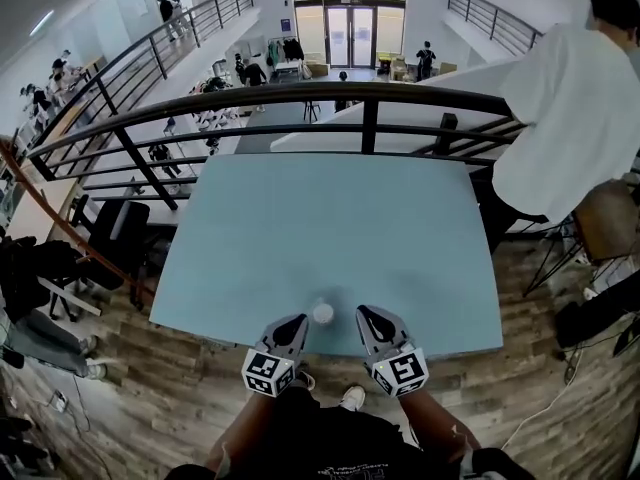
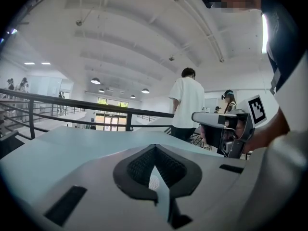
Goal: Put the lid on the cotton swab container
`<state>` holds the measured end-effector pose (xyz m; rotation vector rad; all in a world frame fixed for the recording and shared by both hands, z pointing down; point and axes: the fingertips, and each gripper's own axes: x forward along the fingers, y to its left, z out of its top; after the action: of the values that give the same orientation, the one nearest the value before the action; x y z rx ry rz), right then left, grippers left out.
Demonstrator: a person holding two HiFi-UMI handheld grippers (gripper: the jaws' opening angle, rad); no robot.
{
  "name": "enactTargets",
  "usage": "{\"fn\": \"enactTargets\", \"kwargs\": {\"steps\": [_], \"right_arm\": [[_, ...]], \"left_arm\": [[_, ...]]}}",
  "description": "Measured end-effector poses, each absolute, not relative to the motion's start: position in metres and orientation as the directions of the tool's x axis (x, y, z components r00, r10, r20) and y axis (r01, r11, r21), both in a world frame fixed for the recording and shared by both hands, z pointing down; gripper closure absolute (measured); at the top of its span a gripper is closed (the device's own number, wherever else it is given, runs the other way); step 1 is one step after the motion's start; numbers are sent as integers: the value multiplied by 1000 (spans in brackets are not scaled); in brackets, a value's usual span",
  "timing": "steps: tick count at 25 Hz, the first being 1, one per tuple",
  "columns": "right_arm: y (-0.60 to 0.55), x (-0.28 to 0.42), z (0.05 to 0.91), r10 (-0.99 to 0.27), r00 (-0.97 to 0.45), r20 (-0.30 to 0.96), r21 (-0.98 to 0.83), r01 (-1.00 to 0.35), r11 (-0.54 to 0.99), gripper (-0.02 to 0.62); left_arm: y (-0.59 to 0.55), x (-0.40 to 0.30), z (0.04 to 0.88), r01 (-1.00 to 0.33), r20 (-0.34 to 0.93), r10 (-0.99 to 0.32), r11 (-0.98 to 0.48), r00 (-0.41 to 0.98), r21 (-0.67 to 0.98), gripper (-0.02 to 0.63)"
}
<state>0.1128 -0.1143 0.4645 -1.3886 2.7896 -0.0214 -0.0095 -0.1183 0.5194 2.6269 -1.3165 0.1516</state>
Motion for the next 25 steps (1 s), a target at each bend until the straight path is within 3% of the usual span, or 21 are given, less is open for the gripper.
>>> {"fn": "enactTargets", "kwargs": {"steps": [25], "right_arm": [[-137, 31, 541, -670, -729, 141, -22, -679, 734, 575]], "left_arm": [[-163, -39, 577, -835, 201, -810, -531, 550, 145, 595]]}}
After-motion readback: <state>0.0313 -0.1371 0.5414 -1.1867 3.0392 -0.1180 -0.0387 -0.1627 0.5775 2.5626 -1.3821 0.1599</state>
